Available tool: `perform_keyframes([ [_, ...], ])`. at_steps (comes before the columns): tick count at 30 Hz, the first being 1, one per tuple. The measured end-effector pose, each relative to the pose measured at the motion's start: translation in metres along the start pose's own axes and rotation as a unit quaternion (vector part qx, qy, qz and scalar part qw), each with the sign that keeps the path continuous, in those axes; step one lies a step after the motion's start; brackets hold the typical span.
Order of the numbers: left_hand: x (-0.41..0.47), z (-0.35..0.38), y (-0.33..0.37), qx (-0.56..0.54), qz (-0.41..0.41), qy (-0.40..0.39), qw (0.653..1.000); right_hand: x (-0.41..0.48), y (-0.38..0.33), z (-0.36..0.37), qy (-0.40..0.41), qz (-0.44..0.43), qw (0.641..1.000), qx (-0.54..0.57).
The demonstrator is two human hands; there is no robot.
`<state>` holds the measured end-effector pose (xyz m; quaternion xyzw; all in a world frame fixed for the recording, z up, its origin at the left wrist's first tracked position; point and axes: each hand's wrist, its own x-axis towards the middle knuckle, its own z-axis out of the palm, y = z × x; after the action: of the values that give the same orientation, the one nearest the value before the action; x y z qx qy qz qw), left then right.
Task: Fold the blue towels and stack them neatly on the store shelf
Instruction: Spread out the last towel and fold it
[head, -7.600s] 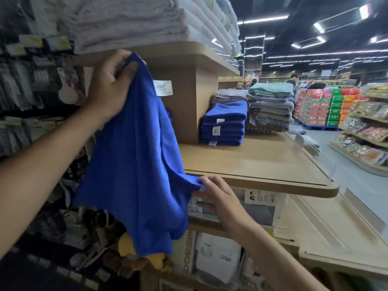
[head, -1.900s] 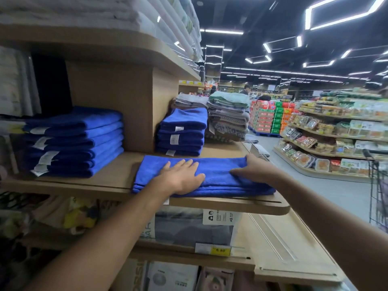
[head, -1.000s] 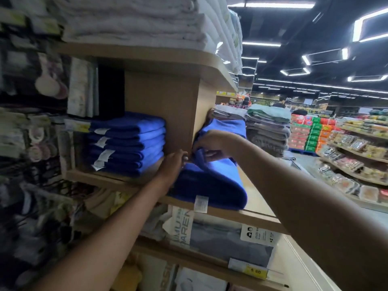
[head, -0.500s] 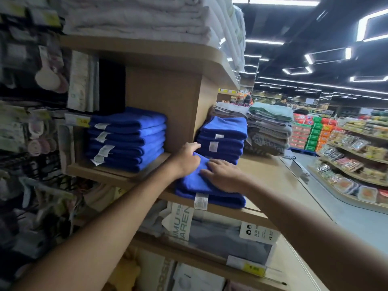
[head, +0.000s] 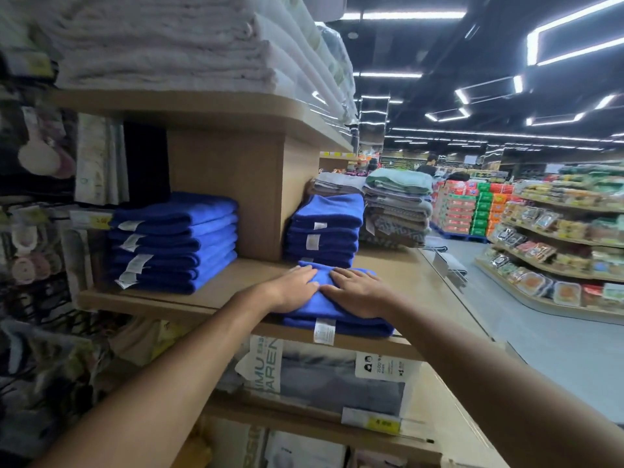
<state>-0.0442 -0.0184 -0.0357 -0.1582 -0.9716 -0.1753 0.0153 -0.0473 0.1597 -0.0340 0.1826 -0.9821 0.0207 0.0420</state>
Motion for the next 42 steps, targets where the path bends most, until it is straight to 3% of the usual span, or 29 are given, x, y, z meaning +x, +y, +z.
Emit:
perform_keyframes([
  [7,0.035,0.021,0.042,0.002,0.039,-0.014,0.999,-0.017,0.063,-0.011,-0.016,0.001,1.0,-0.011],
  [12,0.081,0.032,0.052,0.005,0.046,0.025,0.999,0.002,0.104,-0.011,-0.034,-0.022,0.999,-0.018],
  [18,0.117,0.051,0.057,-0.029,0.001,0.017,0.999,0.021,0.129,-0.009,-0.029,-0.048,0.998,0.007],
  [25,0.091,0.048,0.068,0.0,-0.019,0.001,1.0,0.013,0.13,-0.001,-0.004,-0.056,0.998,0.033],
  [31,0.051,0.038,0.101,0.102,-0.063,-0.01,0.993,-0.01,0.128,-0.01,-0.035,-0.094,0.992,0.072],
  [36,0.011,0.047,0.123,0.055,-0.138,0.024,0.989,-0.028,0.132,-0.014,-0.05,-0.152,0.984,0.074],
  [40,0.009,0.048,0.125,0.055,-0.149,0.057,0.986,-0.024,0.133,-0.022,-0.051,-0.141,0.98,0.13],
  [42,0.009,0.049,0.124,0.061,-0.144,0.07,0.985,-0.017,0.141,-0.03,-0.044,-0.045,0.975,0.213],
])
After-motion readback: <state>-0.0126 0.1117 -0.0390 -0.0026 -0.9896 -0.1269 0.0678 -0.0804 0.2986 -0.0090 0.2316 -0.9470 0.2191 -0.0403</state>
